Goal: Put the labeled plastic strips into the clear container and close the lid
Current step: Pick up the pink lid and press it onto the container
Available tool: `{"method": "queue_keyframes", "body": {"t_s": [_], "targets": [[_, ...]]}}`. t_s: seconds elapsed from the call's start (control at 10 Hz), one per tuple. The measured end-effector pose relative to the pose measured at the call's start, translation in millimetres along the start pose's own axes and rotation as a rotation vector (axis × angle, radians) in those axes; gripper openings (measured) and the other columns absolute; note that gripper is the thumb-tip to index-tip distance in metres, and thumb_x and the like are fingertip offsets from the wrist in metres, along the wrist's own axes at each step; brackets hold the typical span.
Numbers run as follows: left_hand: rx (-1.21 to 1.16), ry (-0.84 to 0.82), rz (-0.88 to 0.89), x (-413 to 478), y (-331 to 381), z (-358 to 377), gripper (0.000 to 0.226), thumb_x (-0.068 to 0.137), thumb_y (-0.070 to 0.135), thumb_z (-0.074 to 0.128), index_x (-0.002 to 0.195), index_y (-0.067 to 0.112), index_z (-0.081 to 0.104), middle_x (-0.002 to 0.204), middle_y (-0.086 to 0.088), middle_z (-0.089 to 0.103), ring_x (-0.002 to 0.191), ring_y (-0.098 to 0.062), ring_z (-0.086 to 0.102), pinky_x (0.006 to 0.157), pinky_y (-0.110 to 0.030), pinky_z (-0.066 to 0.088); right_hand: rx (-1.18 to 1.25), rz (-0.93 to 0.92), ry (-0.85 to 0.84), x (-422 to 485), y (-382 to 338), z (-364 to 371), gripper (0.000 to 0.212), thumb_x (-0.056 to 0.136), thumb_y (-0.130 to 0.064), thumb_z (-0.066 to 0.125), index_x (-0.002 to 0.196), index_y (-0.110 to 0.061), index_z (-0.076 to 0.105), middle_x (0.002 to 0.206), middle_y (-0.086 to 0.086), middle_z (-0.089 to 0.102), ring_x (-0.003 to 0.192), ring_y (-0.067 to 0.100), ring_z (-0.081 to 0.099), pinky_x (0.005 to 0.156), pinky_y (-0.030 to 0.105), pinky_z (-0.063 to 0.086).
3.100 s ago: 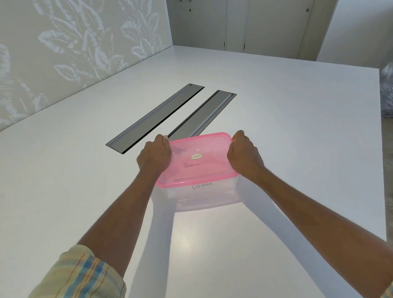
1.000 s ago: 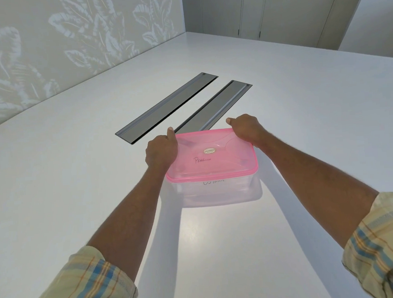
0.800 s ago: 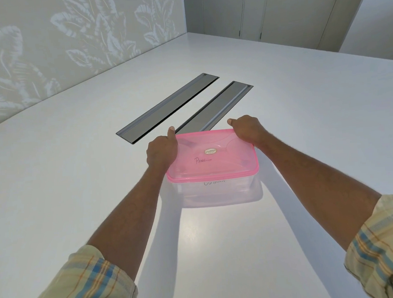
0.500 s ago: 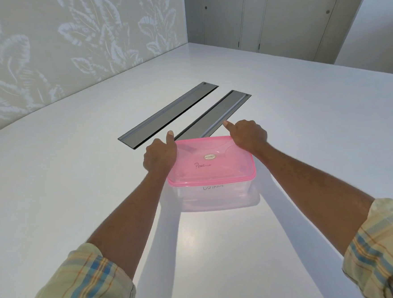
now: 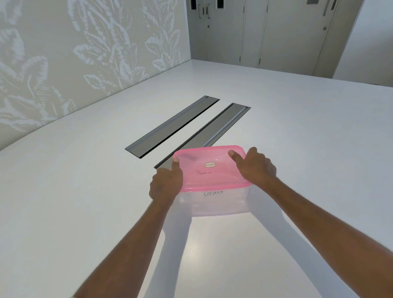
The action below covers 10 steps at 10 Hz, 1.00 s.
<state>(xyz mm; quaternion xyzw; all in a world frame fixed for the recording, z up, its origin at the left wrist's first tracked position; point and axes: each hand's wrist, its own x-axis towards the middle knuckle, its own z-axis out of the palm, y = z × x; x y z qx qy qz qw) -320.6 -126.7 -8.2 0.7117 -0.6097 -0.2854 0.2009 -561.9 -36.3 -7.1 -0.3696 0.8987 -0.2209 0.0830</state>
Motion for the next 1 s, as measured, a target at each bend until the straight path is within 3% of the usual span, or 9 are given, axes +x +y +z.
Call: {"method": "queue_keyframes", "body": {"t_s": [0.3, 0.6, 0.7, 0.8, 0.9, 1.0], "targets": [[-0.074, -0.032, 0.053, 0.1, -5.7, -0.1, 0.075, 0.103, 0.067, 0.026, 0.119, 0.012, 0.075, 0.119, -0.015, 0.073, 0.116, -0.038, 0.065, 0.086, -0.041, 0.045, 0.098, 0.082, -0.035, -9.7, -3.4, 1.5, 0.074, 0.102, -0.072, 0.025, 0.125, -0.007, 0.05, 0.123, 0.018, 0.068, 0.117, 0.041, 0.063, 0.081, 0.043, 0.038], [-0.187, -0.049, 0.003, -5.2, -5.1, -0.2, 0.07, 0.101, 0.068, 0.031, 0.113, 0.014, 0.073, 0.109, -0.01, 0.069, 0.097, -0.032, 0.057, 0.082, -0.039, 0.047, 0.102, 0.076, -0.047, -15.8, -9.9, -6.9, 0.07, 0.104, -0.069, 0.026, 0.125, -0.007, 0.051, 0.124, 0.018, 0.068, 0.12, 0.041, 0.063, 0.087, 0.045, 0.044], [-0.364, -0.15, -0.055, -11.8, -9.6, -7.6, 0.067, 0.097, 0.074, 0.044, 0.094, 0.01, 0.067, 0.086, -0.009, 0.064, 0.076, -0.029, 0.06, 0.078, -0.039, 0.056, -0.087, 0.022, -0.004, -24.4, -15.9, -14.9, 0.067, 0.106, -0.066, 0.023, 0.123, -0.009, 0.054, 0.12, 0.014, 0.071, 0.115, 0.038, 0.067, 0.089, 0.044, 0.048], [-0.531, -0.244, -0.116, -19.1, -26.3, -25.7, 0.068, 0.097, 0.068, 0.054, 0.088, 0.001, 0.065, 0.072, -0.009, 0.059, 0.057, -0.025, 0.054, 0.07, -0.036, 0.055, -0.204, -0.049, 0.032, -32.6, -21.5, -24.5, 0.064, 0.106, -0.065, 0.025, 0.123, -0.01, 0.053, 0.119, 0.012, 0.07, 0.11, 0.036, 0.069, 0.087, 0.043, 0.05], [-0.391, -0.14, -0.037, -25.6, -63.2, -65.2, 0.068, 0.099, 0.064, 0.056, 0.106, -0.002, 0.067, 0.09, -0.018, 0.075, 0.078, -0.037, 0.074, 0.088, -0.042, 0.063, -0.245, -0.184, 0.137, -44.3, -31.4, -35.1, 0.063, 0.103, -0.066, 0.035, 0.131, -0.012, 0.051, 0.125, 0.01, 0.063, 0.117, 0.033, 0.062, 0.09, 0.045, 0.049], [-0.237, 0.003, 0.039, -31.9, -89.0, -96.4, 0.067, 0.097, 0.07, 0.055, 0.117, 0.007, 0.065, 0.114, -0.017, 0.075, 0.11, -0.037, 0.073, 0.103, -0.046, 0.057, -0.265, -0.319, 0.133, -50.3, -43.8, -39.4, 0.064, 0.102, -0.066, 0.04, 0.133, -0.011, 0.051, 0.129, 0.01, 0.061, 0.121, 0.031, 0.058, 0.095, 0.046, 0.048]]}}
